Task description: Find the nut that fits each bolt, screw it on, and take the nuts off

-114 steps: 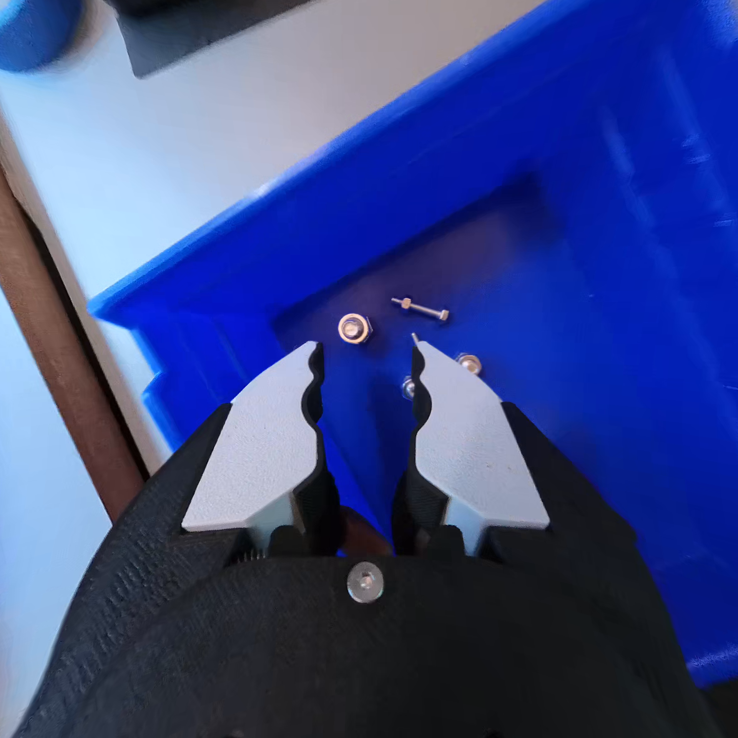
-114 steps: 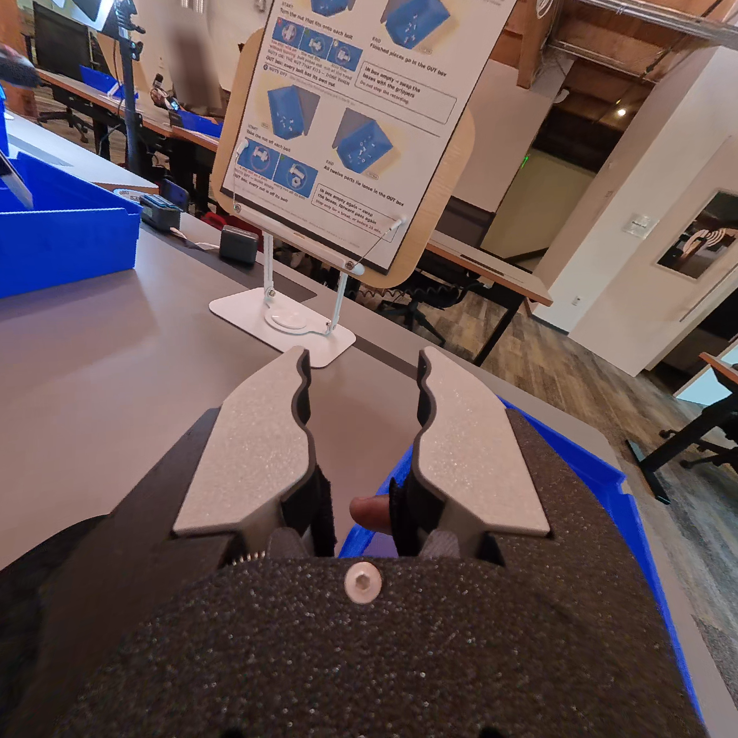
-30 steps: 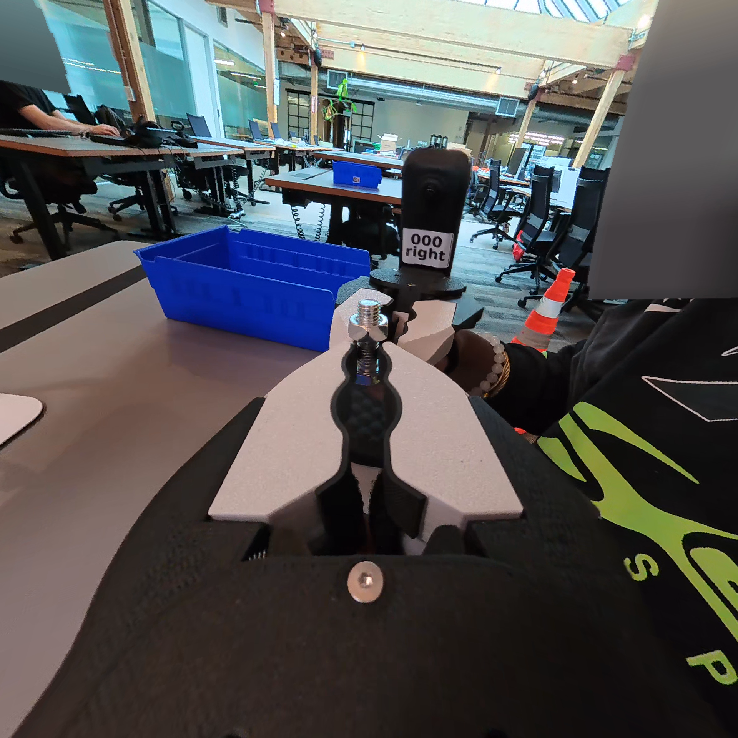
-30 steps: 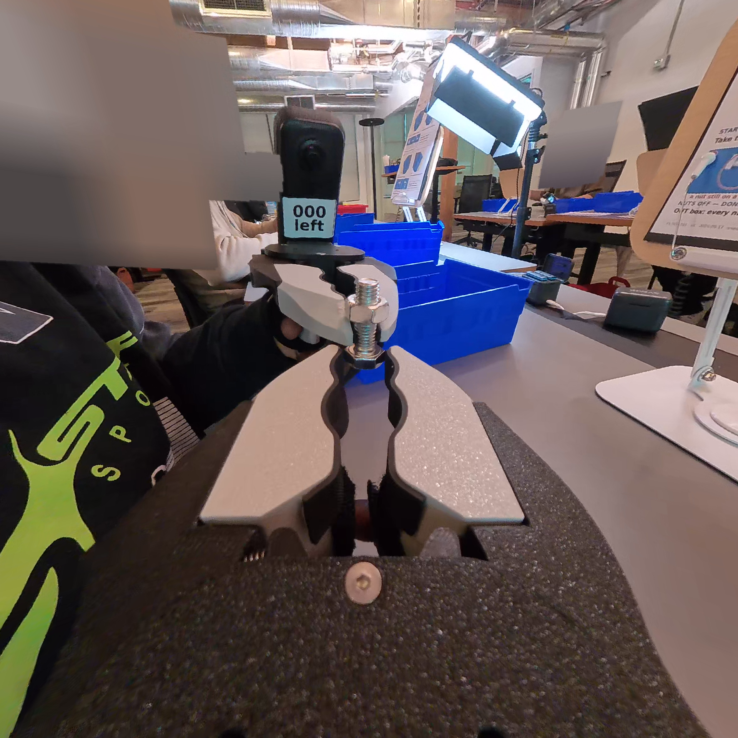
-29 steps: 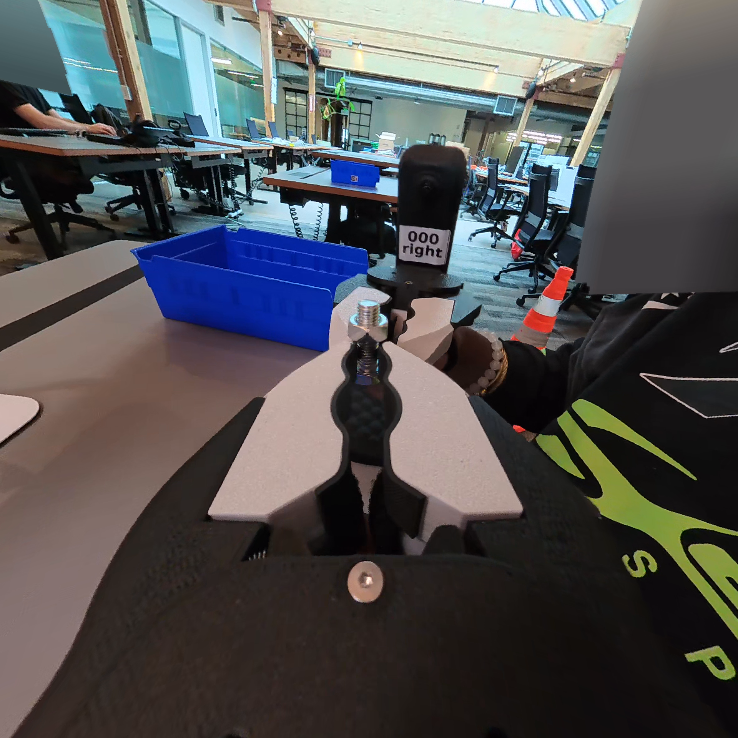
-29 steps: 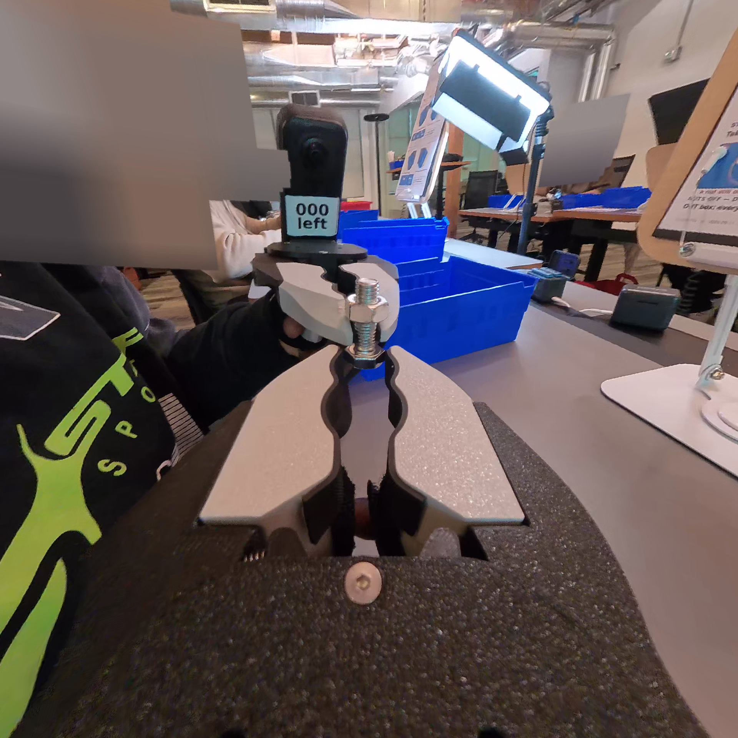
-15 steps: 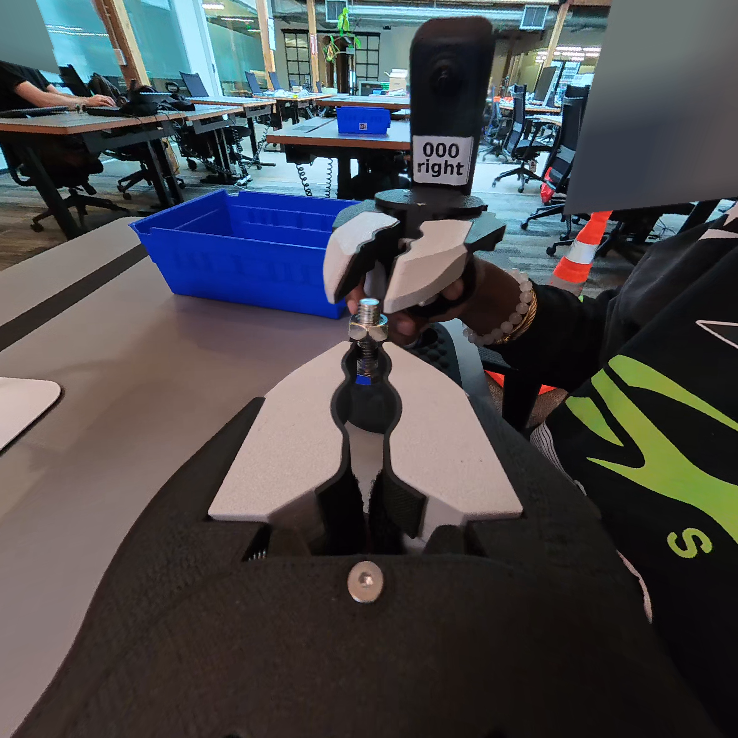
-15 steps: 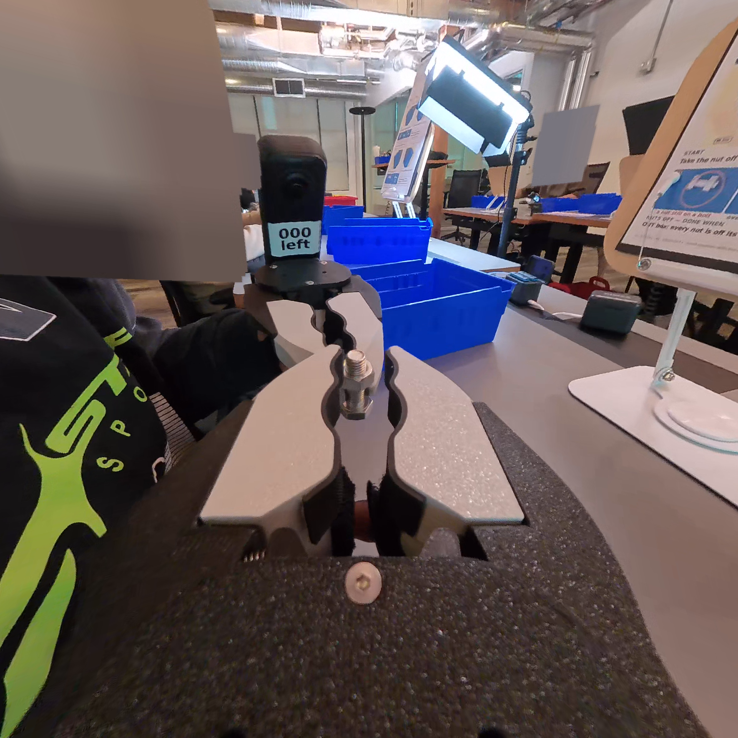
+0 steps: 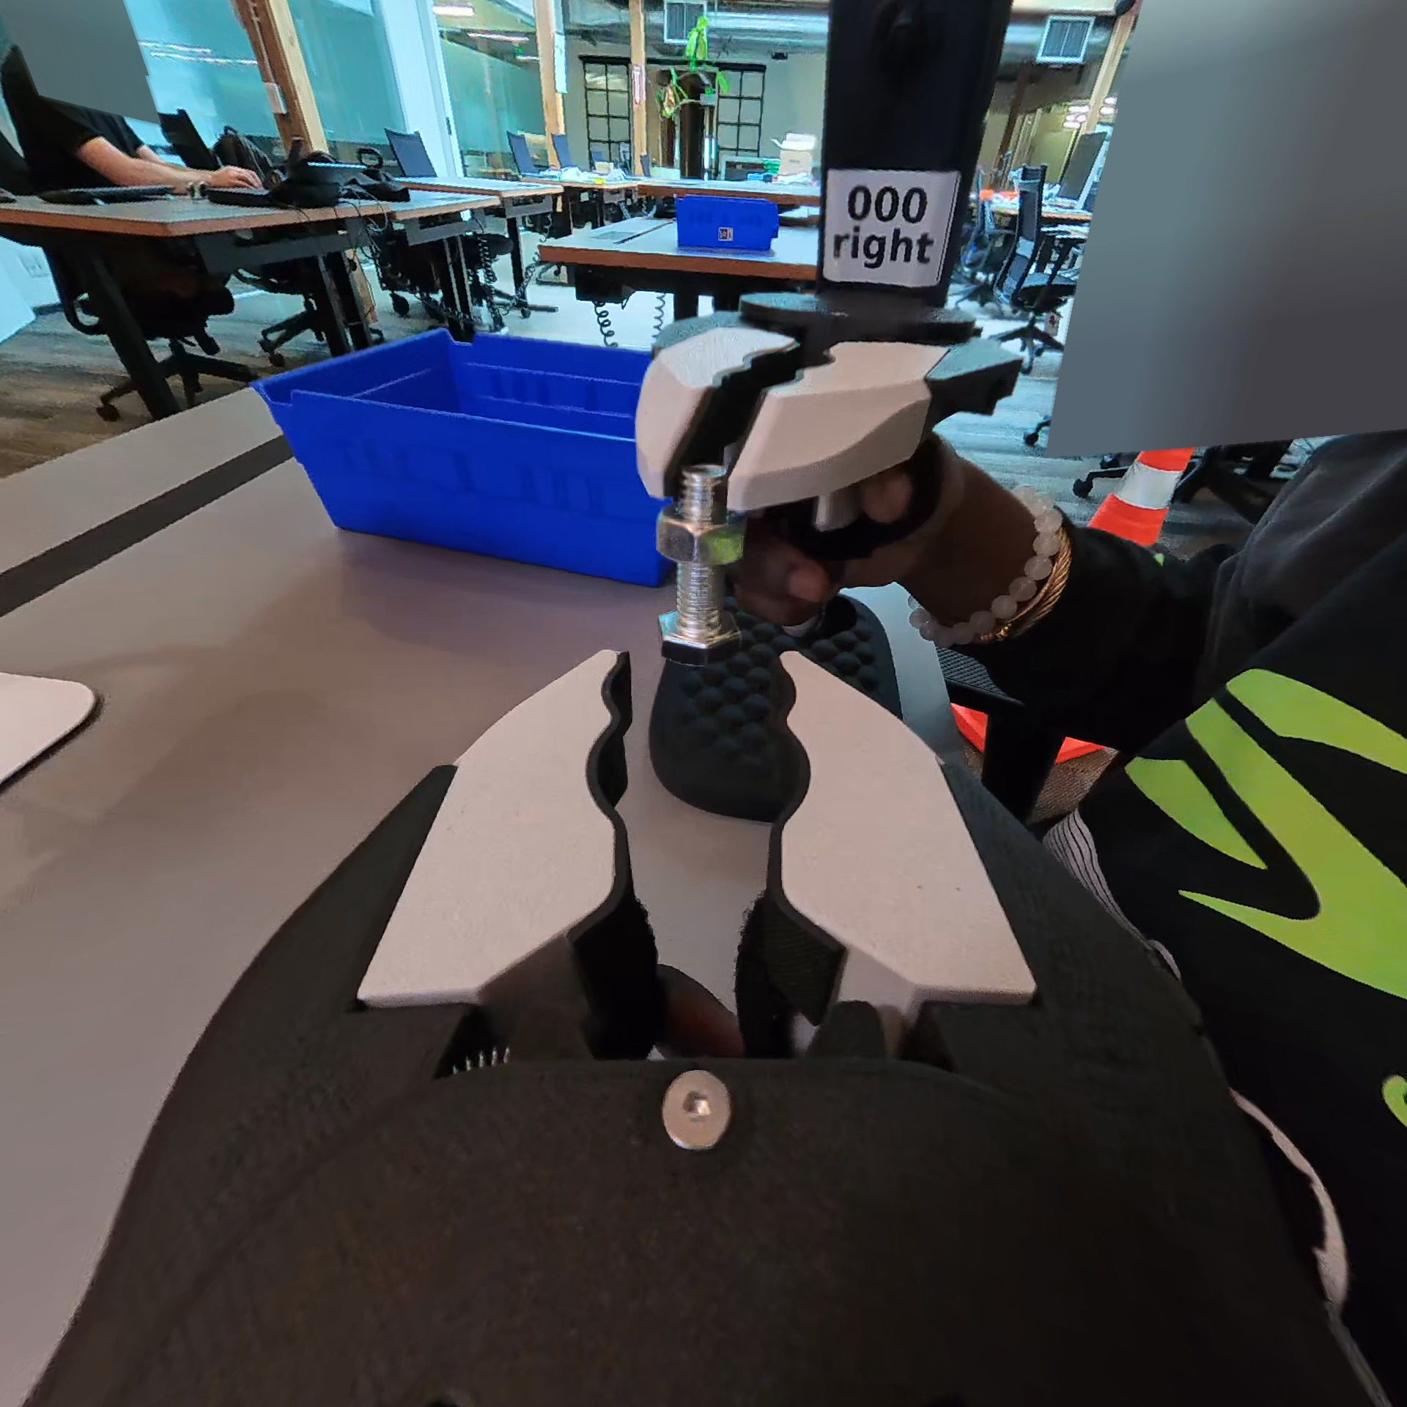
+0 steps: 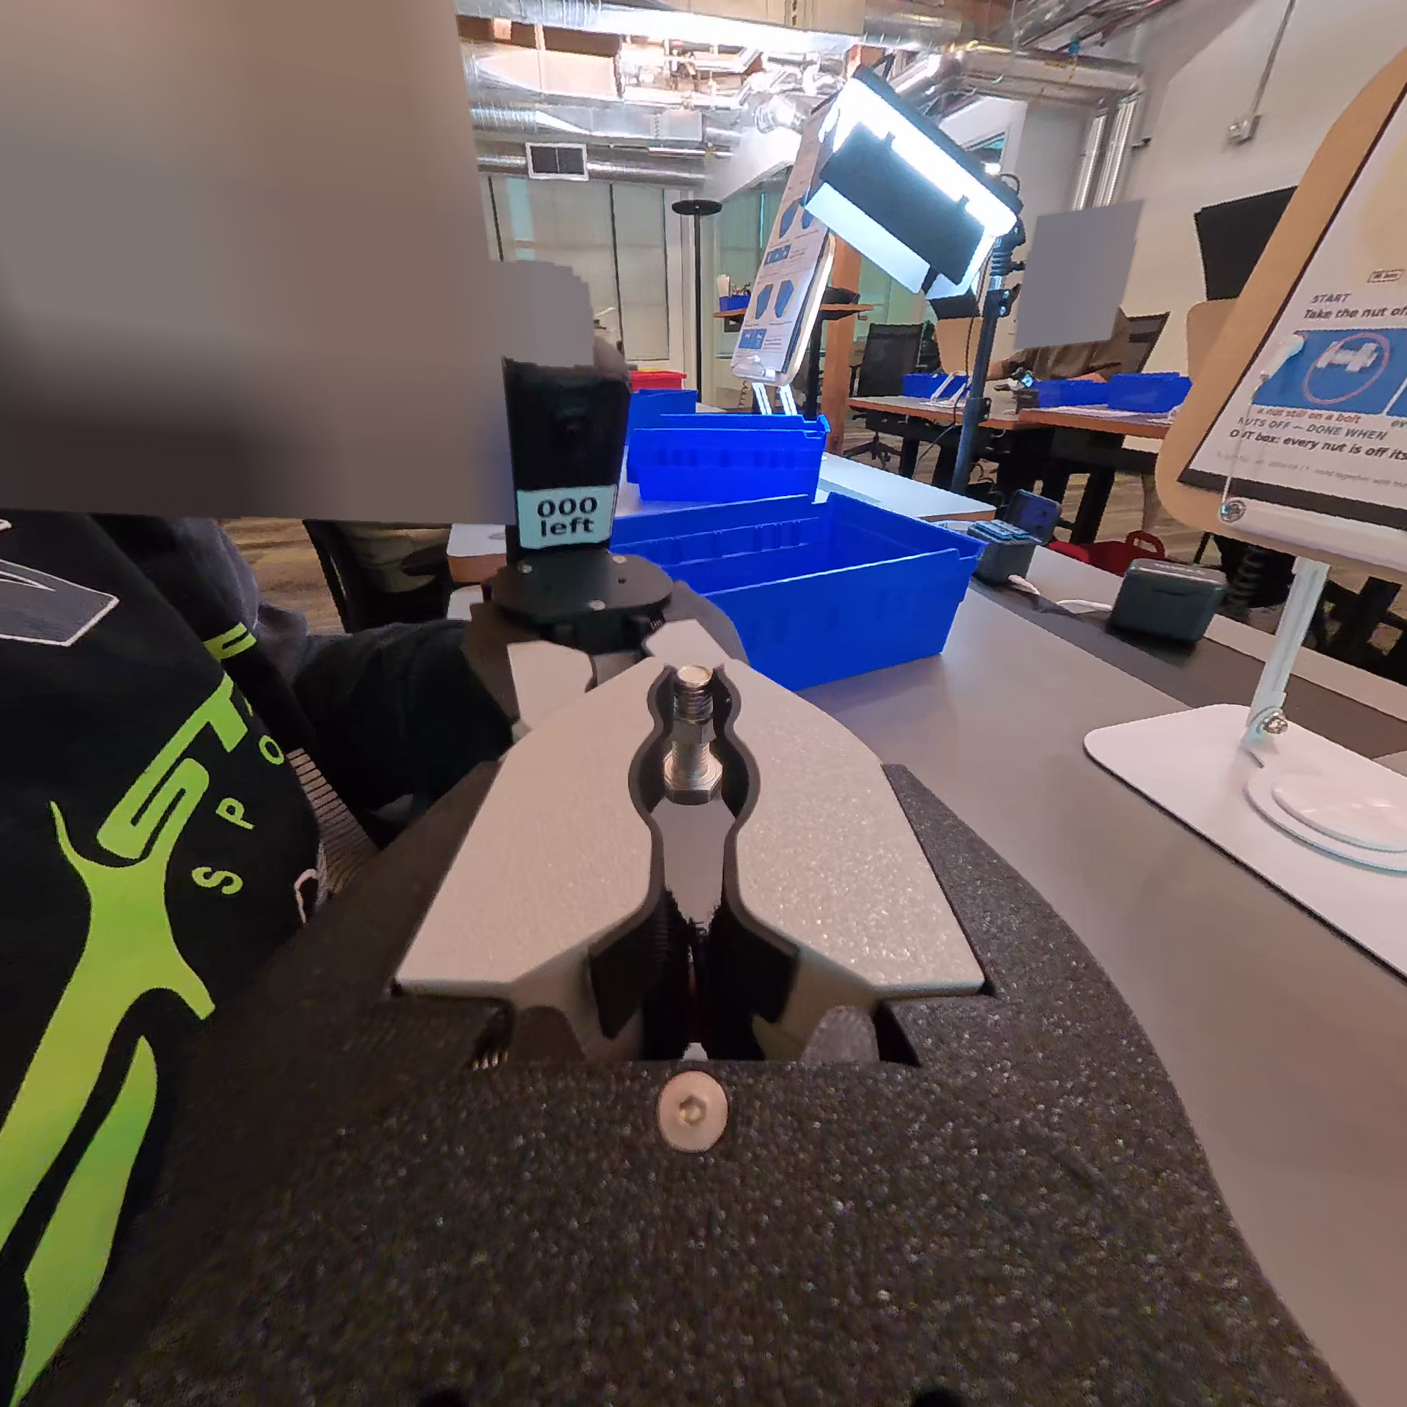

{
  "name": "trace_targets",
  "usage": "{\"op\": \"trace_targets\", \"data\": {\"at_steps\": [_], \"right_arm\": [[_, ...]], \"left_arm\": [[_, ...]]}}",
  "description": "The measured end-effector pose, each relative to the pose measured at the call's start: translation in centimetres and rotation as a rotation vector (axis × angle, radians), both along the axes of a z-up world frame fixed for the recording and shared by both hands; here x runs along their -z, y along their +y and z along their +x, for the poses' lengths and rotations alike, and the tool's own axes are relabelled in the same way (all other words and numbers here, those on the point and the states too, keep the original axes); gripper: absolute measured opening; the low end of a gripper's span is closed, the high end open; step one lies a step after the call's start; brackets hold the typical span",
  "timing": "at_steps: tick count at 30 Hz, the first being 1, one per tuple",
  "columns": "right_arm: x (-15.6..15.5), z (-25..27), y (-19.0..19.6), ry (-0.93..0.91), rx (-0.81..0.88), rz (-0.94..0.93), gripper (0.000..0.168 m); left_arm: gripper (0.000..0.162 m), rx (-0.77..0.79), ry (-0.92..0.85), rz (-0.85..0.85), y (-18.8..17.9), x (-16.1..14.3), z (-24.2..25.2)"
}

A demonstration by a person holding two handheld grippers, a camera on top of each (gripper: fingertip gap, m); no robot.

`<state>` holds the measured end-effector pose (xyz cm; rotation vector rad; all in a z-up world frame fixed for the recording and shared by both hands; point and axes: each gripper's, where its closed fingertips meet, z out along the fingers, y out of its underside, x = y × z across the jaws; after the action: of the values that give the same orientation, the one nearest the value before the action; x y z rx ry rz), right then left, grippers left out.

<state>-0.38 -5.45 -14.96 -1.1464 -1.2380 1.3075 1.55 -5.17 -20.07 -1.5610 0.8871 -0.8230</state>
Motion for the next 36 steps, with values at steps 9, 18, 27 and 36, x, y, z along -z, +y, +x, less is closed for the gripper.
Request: {"op": "trace_targets", "data": {"at_steps": [9, 18, 27, 36], "right_arm": [[0.8, -0.5, -0.3, -0.023, -0.029, -0.009, 0.009], [0.7, -0.8, 0.1, -0.016, 0.008, -0.021, 0.009], [1.4, -1.1, -0.1, 0.006, -0.037, -0.051, 0.043], [1.9, -0.8, 0.2, -0.001, -0.049, -0.038, 0.035]], "left_arm": [[0.026, 0.002, 0.003, -0.002, 0.0, 0.6, 0.8], [0.019, -0.078, 0.023, 0.048, 0.9, 0.5, 0.3], [0.019, -0.013, -0.057, 0.014, 0.4, 0.6, 0.6], [0.019, 0.018, -0.092, 0.003, 0.0, 0.4, 0.5]]}}
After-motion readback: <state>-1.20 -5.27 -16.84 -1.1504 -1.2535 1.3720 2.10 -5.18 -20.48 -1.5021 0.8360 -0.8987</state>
